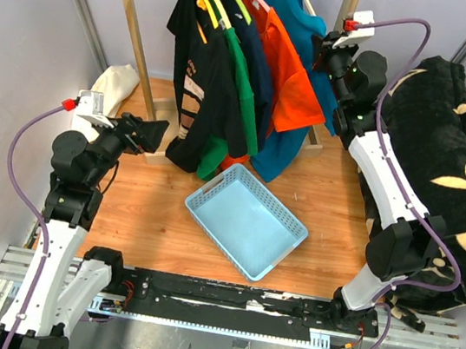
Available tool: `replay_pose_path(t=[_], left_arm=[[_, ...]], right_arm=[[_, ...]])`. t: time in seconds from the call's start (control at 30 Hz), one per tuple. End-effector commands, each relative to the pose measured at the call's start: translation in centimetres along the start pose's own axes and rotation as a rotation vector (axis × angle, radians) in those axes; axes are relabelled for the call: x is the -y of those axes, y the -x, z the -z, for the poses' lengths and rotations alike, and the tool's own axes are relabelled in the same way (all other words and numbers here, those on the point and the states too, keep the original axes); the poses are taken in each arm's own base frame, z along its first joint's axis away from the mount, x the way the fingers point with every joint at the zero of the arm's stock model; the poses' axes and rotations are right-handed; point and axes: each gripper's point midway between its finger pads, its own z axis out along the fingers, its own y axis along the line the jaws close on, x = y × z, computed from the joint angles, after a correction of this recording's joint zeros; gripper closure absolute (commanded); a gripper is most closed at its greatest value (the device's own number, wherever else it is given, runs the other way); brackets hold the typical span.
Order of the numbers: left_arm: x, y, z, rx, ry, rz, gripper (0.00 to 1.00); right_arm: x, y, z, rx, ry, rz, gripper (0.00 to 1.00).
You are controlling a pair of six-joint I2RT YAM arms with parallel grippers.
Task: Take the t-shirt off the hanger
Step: Pick up the hanger from the clothesline.
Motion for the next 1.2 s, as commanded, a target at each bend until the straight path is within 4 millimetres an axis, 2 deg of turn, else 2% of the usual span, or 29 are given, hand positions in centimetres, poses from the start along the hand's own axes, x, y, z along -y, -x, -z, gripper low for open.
replay_pose_path(t=[0.0,0.27,0.47,0.73,1.17], left_arm=[[1.5,2.2,0.0,0.038,-0.046,-0.045,0.02],[2.3,2.5,0.1,0.034,-0.078,-0.048,0.03],[2.9,3.8,0.1,0.053,-0.085,-0.072,0.03],[4.4,5.4,-0.6,0.068,-0.138,-0.071,0.03],[7.5,9.3,-1.6,0.106,-0.221,-0.076,0.03]], right_arm=[[-0.8,7.3,0.9,0.159,-0.002,0.026,0.99],[-0.9,10.7,1.6,0.215,0.001,0.054,0.99],[-0.9,12.0,2.2,0.228,-0.001,0.067,0.99],[-0.5,11.8,4.0,0.221,-0.026,0.078,0.99],[0.3,9.5,8.3,0.155,-0.066,0.088,0.99]])
